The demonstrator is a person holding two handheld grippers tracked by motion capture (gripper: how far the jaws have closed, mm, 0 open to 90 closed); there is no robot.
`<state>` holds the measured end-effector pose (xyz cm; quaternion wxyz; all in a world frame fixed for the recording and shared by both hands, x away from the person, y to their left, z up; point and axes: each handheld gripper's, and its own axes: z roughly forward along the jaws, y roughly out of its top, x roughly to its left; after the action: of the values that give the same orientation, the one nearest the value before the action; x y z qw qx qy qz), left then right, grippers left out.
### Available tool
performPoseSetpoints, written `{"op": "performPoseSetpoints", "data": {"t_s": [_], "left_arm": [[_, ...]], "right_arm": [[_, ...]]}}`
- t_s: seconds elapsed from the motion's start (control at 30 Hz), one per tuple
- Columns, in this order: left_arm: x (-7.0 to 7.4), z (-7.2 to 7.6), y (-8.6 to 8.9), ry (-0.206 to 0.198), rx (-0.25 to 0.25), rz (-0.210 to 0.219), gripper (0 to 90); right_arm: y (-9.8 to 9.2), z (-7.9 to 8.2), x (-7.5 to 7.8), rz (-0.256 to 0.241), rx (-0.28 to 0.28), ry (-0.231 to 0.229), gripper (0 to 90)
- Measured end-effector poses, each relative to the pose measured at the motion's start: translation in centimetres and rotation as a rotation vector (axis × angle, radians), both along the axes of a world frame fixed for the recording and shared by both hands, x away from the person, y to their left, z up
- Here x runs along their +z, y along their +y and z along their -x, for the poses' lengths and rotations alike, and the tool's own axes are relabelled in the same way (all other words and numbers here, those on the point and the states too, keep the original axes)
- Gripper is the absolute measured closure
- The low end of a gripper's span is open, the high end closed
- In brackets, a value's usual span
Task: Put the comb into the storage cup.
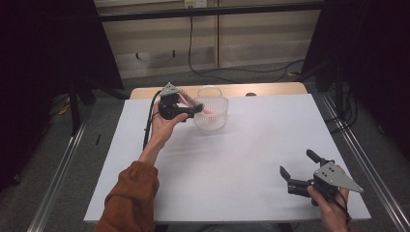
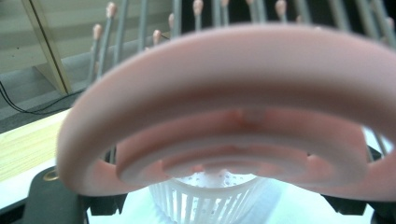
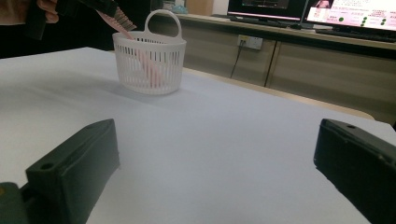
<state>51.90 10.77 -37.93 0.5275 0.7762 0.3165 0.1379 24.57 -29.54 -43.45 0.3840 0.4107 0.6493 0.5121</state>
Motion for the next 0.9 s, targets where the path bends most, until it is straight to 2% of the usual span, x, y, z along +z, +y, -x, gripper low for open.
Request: {"op": "performPoseSetpoints", "data": {"t_s": [0.47, 0.73, 0.9], "left_arm": [[-0.55, -0.31, -0.68, -0.017, -0.021, -0.029, 17.8], [-0.72, -0.56, -0.96, -0.007, -0.039, -0.017, 17.8], [-0.88, -0.71, -0.65, 0.003, -0.028, -0.013, 17.5]], "right_arm": [[-0.04, -0.07, -0.05, 0.001, -0.001, 0.004, 0.0], [-0.05, -0.09, -0.07, 0.003, 0.0, 0.003, 0.0], [-0.04, -0.06, -0.06, 0.001, -0.001, 0.003, 0.0]]}}
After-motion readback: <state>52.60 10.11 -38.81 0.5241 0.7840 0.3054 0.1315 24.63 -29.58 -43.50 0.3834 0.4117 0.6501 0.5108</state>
